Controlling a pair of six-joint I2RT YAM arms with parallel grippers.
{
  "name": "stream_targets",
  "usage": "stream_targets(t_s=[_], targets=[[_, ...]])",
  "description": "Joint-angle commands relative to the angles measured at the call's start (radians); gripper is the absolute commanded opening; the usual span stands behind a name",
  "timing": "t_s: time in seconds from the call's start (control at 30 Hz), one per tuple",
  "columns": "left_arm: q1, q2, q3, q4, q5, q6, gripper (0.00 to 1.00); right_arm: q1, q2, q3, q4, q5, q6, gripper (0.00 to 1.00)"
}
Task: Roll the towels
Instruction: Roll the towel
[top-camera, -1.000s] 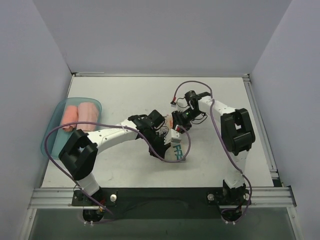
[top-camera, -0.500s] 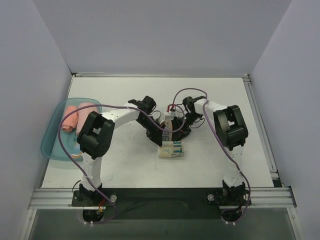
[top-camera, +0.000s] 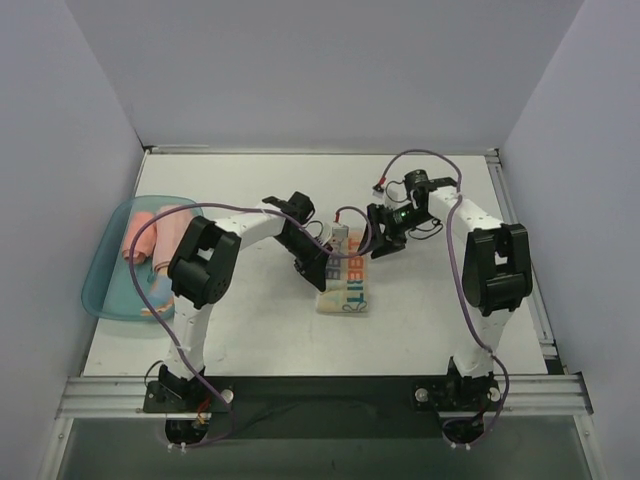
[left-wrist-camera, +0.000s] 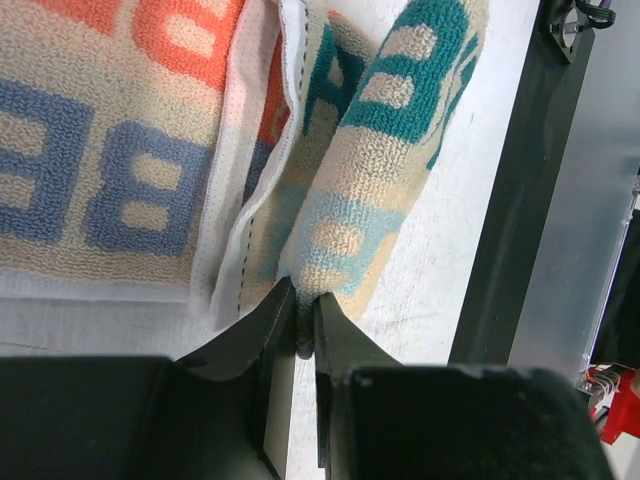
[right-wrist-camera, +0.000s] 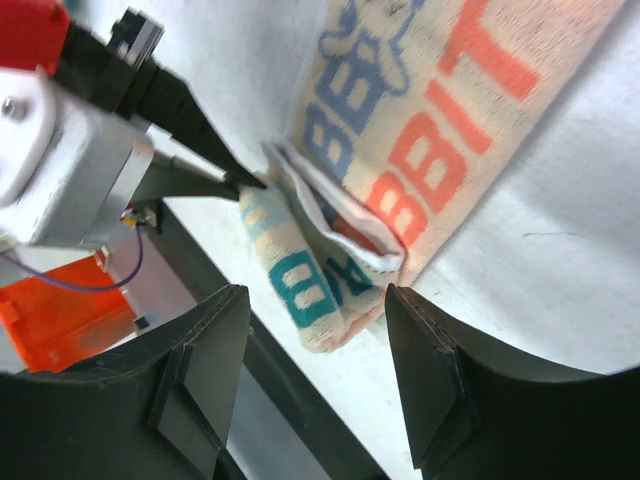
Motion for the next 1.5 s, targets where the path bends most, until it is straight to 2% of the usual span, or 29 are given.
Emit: stream_targets(t_s=[0.0, 0.33, 0.47, 0.57, 0.6, 0.7, 0.73, 0.9, 0.97, 1.03, 1.07, 1.13, 1.2, 1.23, 1.37, 1.47], targets=[[0.010, 0.023, 0.044, -0.011, 0.015, -0.012, 0.00, 0.014, -0.033, -0.053, -0.054, -0.115, 0.005, 0.57], [0.030, 0.083, 0.064, -0.014, 0.011, -0.037, 0.02, 0.071, 0.061, -0.147, -0.052, -0.115, -0.035, 0.48], [0.031, 0.091, 0.062, -0.012, 0.004, -0.038, 0.03, 0.088, 0.111, -0.154, -0.048, -0.082, -0.043, 0.39], [0.033, 0.085, 0.054, -0.003, -0.005, -0.043, 0.05, 0.083, 0.151, -0.148, -0.043, -0.037, -0.038, 0.23], [0.034, 0.080, 0.042, 0.001, -0.007, -0.044, 0.06, 0.085, 0.159, -0.150, -0.042, -0.033, -0.035, 0.21], [0.051, 0.034, 0.002, 0.041, -0.016, -0.052, 0.18, 0.086, 0.178, -0.159, -0.039, -0.003, -0.037, 0.16], [0.056, -0.002, -0.033, 0.053, -0.019, -0.052, 0.27, 0.086, 0.179, -0.159, -0.037, 0.003, -0.038, 0.15], [0.086, -0.159, -0.137, 0.115, -0.028, -0.032, 0.45, 0.092, 0.187, -0.145, -0.031, 0.026, -0.038, 0.14], [0.091, -0.251, -0.191, 0.147, -0.062, -0.024, 0.55, 0.100, 0.185, -0.142, -0.031, 0.032, -0.041, 0.14], [0.090, -0.336, -0.215, 0.179, -0.123, 0.000, 0.59, 0.106, 0.182, -0.142, -0.032, 0.040, -0.044, 0.15], [0.079, -0.366, -0.240, 0.199, -0.154, 0.005, 0.64, 0.109, 0.182, -0.144, -0.032, 0.041, -0.046, 0.15], [0.053, -0.445, -0.269, 0.262, -0.255, 0.032, 0.67, 0.112, 0.182, -0.144, -0.032, 0.044, -0.047, 0.16], [-0.028, -0.487, -0.315, 0.300, -0.339, 0.072, 0.69, 0.114, 0.187, -0.141, -0.032, 0.043, -0.047, 0.17], [-0.066, -0.516, -0.332, 0.337, -0.431, 0.122, 0.69, 0.114, 0.188, -0.138, -0.032, 0.044, -0.047, 0.18], [-0.229, -0.547, -0.415, 0.437, -0.599, 0.210, 0.70, 0.115, 0.196, -0.133, -0.034, 0.047, -0.044, 0.27], [-0.332, -0.526, -0.458, 0.509, -0.698, 0.256, 0.70, 0.115, 0.196, -0.136, -0.034, 0.053, -0.046, 0.29]])
